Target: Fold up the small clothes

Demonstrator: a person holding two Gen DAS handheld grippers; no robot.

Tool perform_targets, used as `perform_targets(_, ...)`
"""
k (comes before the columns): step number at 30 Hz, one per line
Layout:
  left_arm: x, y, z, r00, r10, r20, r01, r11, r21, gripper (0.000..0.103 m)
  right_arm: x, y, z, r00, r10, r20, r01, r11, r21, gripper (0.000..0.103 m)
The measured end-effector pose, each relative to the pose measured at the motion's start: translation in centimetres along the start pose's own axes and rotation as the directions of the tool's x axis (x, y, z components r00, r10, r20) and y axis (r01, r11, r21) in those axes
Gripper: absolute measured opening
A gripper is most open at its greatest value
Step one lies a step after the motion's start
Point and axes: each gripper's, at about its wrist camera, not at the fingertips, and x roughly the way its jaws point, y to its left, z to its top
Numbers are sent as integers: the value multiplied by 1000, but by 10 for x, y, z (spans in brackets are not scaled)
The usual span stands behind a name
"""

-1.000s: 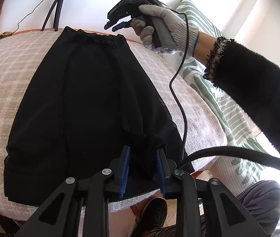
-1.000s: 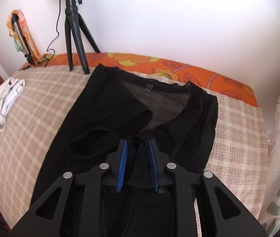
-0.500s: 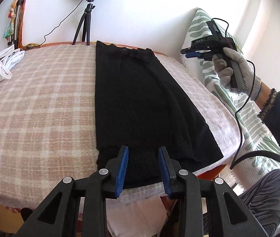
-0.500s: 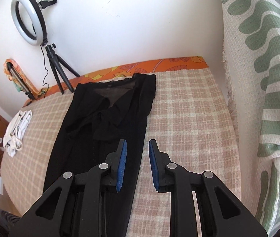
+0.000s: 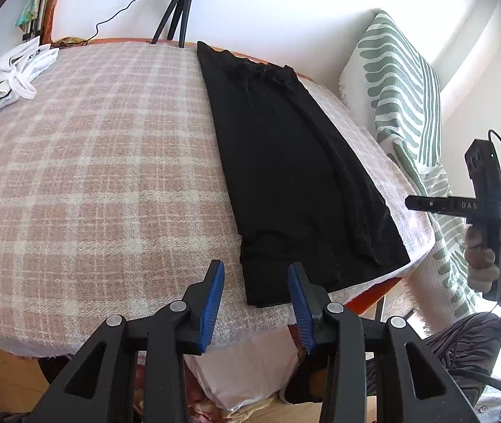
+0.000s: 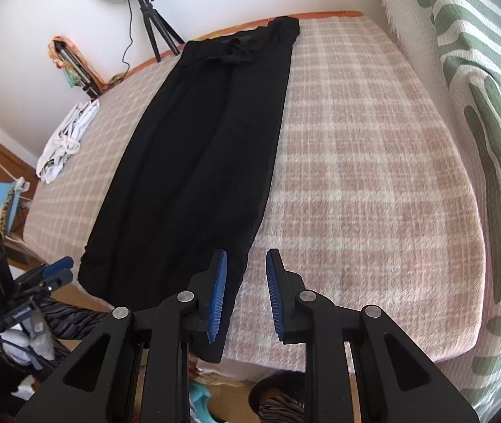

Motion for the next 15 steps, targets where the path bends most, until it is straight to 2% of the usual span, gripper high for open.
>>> perform_targets(4,9,4,2,998,-60,-30,58,997,-54,31,8,0,-22,999,24,-37,-24,1000,-5,23)
perform_targets(6,14,5,1,996,-75,-46,72,994,-77,18,8,-3,-27,998,40,-42,-39,999,10,40)
perform_targets(8,17,4,-1,995,-84,-53,79,993,-92,10,9,-5,-31,998,39,-50,-38,999,15,41)
perform_targets(11,16,-4,-3,997,-66,-40,63,996,-66,4,6,-1,-36,997,51,-49,-51,999,9,41)
perform_targets(15,16,-12,-1,999,-43,-30,42,999,-34,3,11,11,-42,995,63,-77,-65,998,-23,41)
